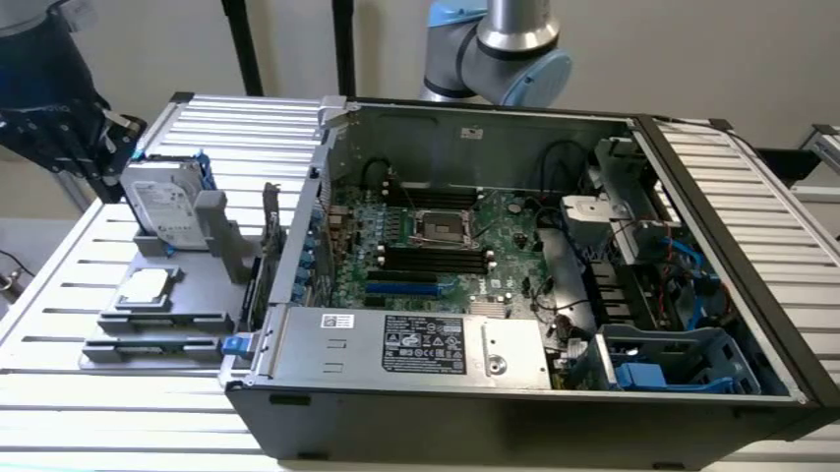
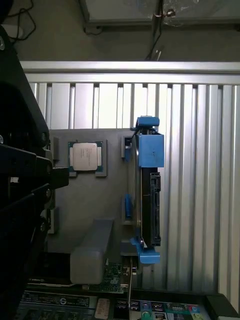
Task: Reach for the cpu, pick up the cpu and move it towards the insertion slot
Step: 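Pick up the cpu and move it towards the insertion slot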
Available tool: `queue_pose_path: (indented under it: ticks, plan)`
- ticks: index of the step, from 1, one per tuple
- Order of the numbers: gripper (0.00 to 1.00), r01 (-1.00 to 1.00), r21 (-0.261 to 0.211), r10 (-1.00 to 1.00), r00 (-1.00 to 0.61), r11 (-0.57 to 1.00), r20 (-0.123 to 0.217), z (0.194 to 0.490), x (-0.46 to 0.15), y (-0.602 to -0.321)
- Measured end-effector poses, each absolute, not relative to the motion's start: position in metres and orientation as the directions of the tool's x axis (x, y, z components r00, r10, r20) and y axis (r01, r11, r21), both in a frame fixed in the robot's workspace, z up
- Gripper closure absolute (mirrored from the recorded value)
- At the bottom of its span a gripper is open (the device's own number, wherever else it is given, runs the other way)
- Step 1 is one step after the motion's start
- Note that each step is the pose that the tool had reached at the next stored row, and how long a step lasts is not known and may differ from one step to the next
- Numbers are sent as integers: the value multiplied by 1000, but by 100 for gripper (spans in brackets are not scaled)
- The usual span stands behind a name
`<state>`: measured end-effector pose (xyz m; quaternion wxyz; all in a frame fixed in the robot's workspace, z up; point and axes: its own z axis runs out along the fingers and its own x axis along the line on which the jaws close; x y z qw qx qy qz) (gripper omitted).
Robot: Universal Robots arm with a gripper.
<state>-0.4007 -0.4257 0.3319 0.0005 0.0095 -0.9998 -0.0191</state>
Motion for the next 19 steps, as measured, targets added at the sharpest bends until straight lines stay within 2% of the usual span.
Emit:
queue_pose_path:
  ticks: [12, 14, 15, 18, 19]
  plan:
    - [88, -20, 38, -20, -1000, 999, 1, 332, -415, -423]
    - [76, -20, 38, -20, -1000, 999, 0, 332, -415, -423]
    - [76, -20, 38, -20, -1000, 999, 1, 332, -415, -423]
    - [58, -20, 38, -20, -1000, 999, 1, 332, -415, -423]
    - [58, -20, 38, -20, -1000, 999, 0, 332, -415, -423]
